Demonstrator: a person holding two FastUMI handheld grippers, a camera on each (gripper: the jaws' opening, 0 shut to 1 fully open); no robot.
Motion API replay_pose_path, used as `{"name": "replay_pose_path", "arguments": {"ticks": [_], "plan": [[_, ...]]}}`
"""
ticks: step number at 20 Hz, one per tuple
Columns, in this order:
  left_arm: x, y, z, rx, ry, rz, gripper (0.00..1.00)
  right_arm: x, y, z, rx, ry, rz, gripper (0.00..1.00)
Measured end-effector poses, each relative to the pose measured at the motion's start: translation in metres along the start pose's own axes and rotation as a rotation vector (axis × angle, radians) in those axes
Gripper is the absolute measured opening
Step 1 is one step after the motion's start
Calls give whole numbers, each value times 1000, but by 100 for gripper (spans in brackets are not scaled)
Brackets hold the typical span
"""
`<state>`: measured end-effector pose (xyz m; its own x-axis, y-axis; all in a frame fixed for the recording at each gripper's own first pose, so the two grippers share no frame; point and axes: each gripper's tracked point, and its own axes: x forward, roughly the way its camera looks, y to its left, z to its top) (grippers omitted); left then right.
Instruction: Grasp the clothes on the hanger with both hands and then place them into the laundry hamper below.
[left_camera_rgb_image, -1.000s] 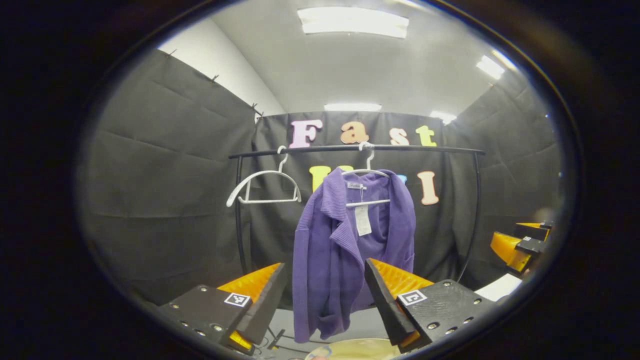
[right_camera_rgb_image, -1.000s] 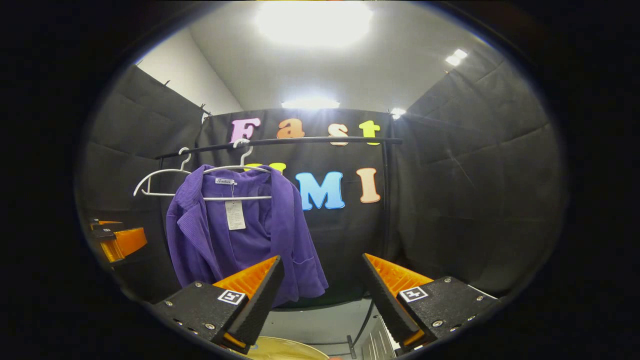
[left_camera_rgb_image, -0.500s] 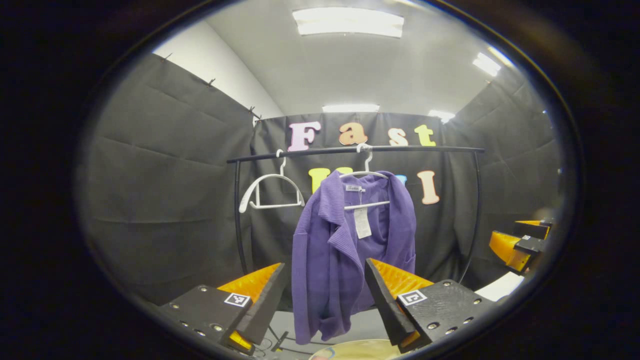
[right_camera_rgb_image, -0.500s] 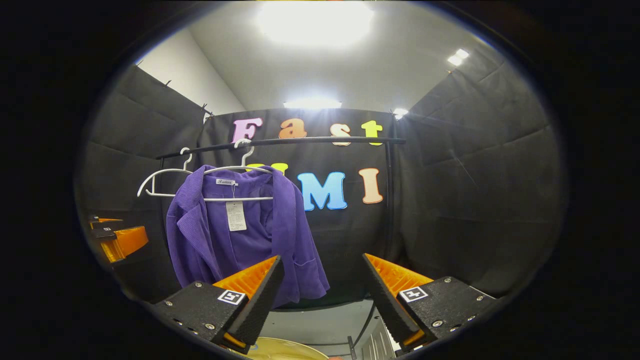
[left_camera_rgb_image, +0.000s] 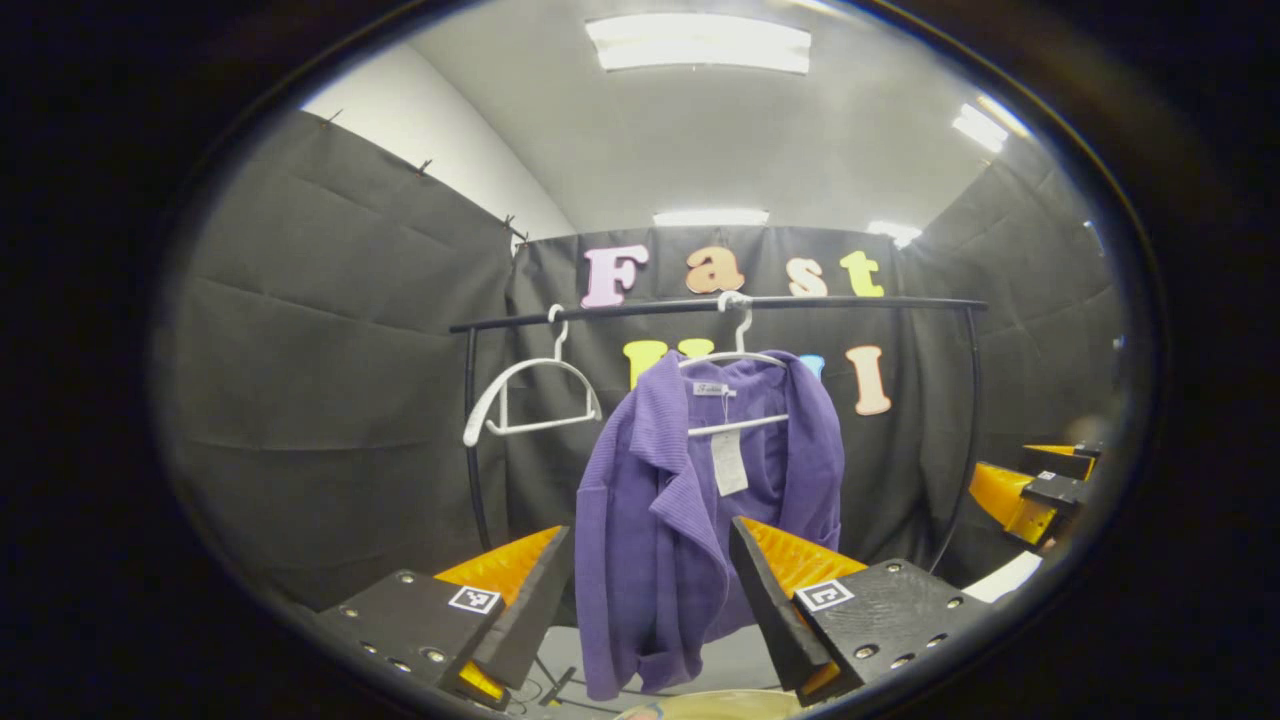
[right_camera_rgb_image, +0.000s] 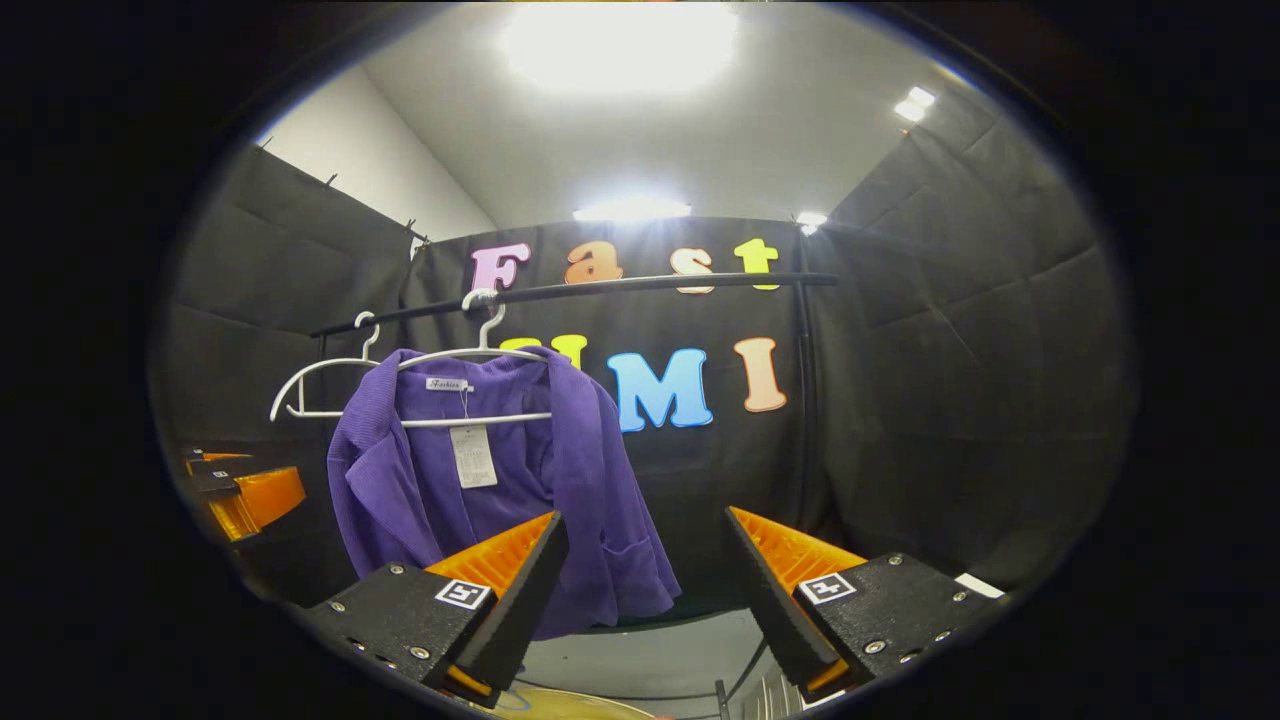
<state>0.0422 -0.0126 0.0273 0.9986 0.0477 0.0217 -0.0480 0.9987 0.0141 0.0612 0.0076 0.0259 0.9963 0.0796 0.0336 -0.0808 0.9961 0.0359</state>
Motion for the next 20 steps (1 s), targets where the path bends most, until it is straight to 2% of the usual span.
{"name": "replay_pose_path", "arguments": {"ticks": [1,2,4,5,6,8,9,10,11,13,14,15,17,18,20], "plan": [[3,-1,3,1,-5,8,84,7,1,4,-3,-11,8,96],[9,-1,8,1,-12,14,91,15,2,7,-3,-19,18,95],[19,-1,19,-1,-28,27,91,31,6,15,6,-31,47,95],[27,-3,23,1,-36,33,90,39,8,18,11,-36,60,92],[33,-4,28,6,-41,37,90,48,10,21,17,-40,74,95],[44,-7,34,21,-45,45,90,67,13,26,35,-39,99,96],[50,-9,35,25,-48,48,96,77,17,28,45,-37,116,92],[56,-11,35,21,-50,53,90,87,21,31,51,-39,133,95],[62,-14,33,12,-47,57,96,96,22,32,56,-40,147,95],[75,-19,27,-14,-31,62,96,115,26,35,77,-42,172,95],[81,-19,24,-25,-24,68,97,125,27,36,90,-43,182,92],[87,-20,19,-33,-17,77,97,135,29,37,103,-46,190,95],[100,-20,9,-44,6,94,96,155,32,39,124,-57,202,95],[106,-21,3,-51,19,100,90,165,33,39,128,-61,206,95],[120,-23,-9,-69,44,114,90,184,37,38,131,-58,225,94]]}}
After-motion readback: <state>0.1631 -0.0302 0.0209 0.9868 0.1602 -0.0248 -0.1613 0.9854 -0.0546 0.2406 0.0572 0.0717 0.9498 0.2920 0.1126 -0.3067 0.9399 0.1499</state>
